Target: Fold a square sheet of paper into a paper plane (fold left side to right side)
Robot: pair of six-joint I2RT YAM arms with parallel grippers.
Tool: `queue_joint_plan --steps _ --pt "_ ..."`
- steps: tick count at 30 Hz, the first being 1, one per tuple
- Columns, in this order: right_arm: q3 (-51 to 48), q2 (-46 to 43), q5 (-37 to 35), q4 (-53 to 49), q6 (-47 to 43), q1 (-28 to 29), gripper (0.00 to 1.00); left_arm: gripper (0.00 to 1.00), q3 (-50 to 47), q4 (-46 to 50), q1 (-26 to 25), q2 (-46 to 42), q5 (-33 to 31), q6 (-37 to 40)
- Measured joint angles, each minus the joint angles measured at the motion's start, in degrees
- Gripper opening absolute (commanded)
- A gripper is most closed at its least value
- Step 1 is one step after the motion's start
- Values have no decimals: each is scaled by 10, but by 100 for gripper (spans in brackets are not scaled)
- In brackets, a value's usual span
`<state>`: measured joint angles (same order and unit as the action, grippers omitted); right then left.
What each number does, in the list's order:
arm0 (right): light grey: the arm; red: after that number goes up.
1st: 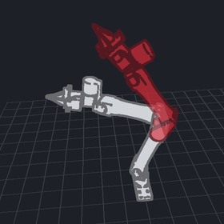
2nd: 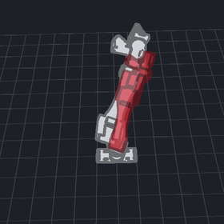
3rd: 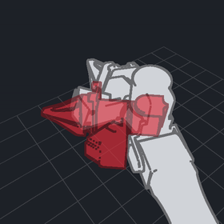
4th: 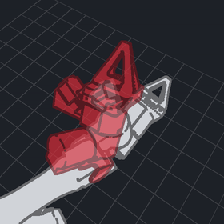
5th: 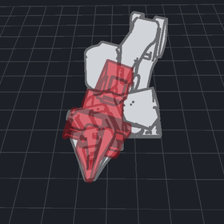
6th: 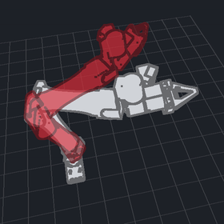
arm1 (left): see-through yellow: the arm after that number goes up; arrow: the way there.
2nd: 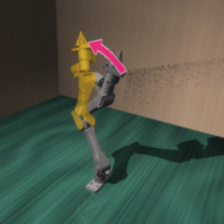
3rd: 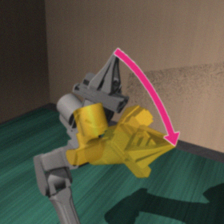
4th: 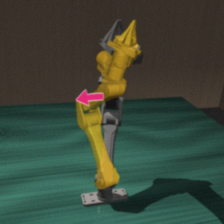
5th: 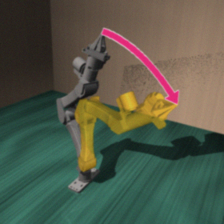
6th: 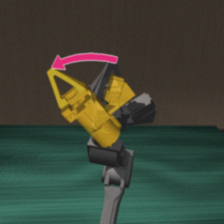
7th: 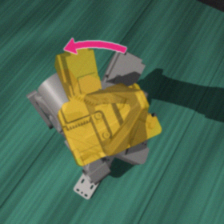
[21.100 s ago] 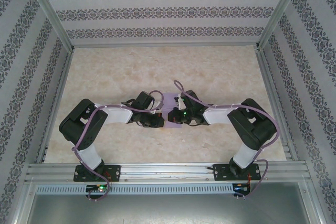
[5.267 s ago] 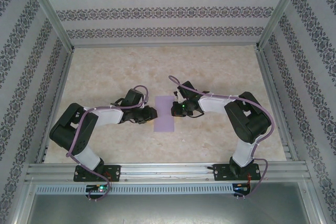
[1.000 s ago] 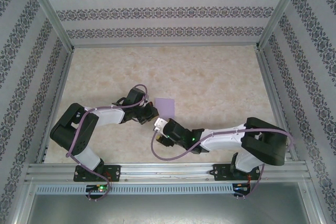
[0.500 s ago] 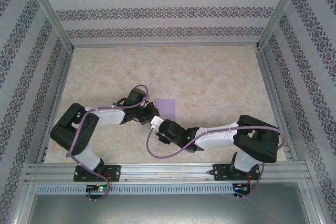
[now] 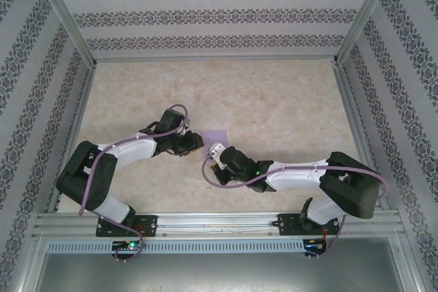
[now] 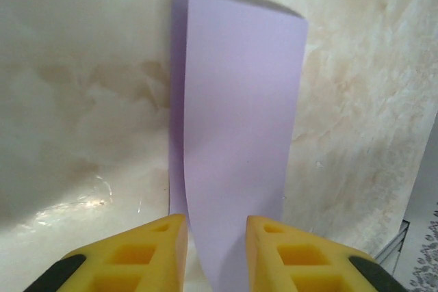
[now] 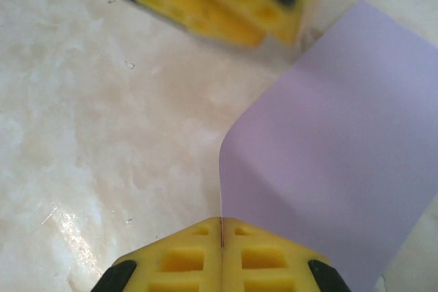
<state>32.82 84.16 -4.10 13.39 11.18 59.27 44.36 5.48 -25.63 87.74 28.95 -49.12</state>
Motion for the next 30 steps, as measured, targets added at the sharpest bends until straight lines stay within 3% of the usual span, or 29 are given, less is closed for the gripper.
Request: queue_joint_plan --steps 5,10,18,30 --pt "-3 3 67 11 35 -24 0 22 70 55 3 4 -4 66" --pt "-3 24 108 33 61 -33 0 16 132 74 -2 67 2 113" --pt "-3 42 136 57 88 -37 0 13 179 97 -15 183 9 153" --pt "-5 49 172 67 128 -73 0 8 212 115 -17 228 2 183"
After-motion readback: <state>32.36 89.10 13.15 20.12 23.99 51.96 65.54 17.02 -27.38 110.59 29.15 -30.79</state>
